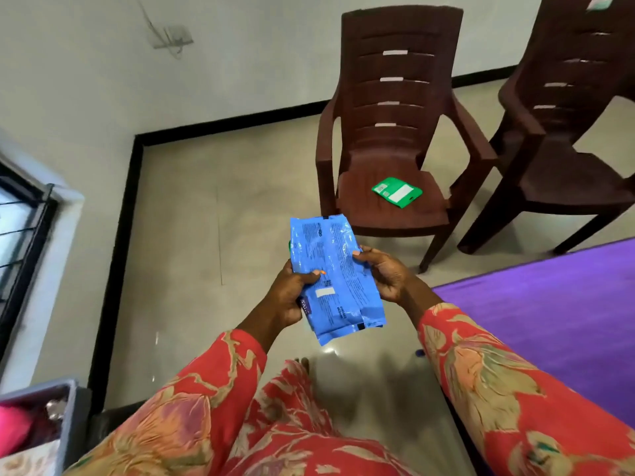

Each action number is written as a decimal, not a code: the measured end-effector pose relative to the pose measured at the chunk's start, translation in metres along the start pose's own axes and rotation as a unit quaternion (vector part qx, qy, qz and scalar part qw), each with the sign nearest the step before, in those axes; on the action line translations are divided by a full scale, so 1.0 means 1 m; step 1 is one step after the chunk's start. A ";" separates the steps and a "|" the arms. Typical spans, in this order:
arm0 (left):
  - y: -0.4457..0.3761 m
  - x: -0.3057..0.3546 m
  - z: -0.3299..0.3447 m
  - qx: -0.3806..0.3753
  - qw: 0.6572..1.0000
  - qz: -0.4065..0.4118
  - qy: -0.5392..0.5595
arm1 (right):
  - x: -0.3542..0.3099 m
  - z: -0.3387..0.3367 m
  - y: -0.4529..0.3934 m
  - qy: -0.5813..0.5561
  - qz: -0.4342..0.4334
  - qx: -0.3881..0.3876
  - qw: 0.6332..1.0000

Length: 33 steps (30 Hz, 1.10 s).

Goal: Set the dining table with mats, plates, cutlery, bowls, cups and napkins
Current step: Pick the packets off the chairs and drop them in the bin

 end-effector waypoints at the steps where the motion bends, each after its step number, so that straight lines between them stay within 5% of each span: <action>1: -0.014 0.003 0.000 -0.003 1.000 -0.005 -0.004 | -0.010 -0.003 -0.008 -0.015 -0.012 0.012 1.000; 7: -0.109 0.036 0.004 -0.017 0.999 -0.021 -0.024 | -0.069 -0.043 -0.057 -0.156 -0.066 0.194 0.966; 12: -0.184 0.064 0.017 -0.048 0.997 -0.053 -0.027 | -0.106 -0.081 -0.087 -0.133 -0.026 0.310 0.941; 20: -0.273 0.070 0.035 -0.057 0.994 -0.095 -0.019 | -0.164 -0.132 -0.130 -0.063 0.034 0.384 0.920; 33: -0.401 0.042 0.087 -0.004 0.989 -0.147 -0.028 | -0.263 -0.231 -0.226 0.139 0.107 0.392 0.903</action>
Point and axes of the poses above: each hand's wrist, its own y-axis away from the middle knuckle, its own z-axis out of the palm, x = y × z, the point moved 7 cm from there along -y, towards the middle knuckle, and after that the axes turned 7 degrees about z, right-handed, at the moved point
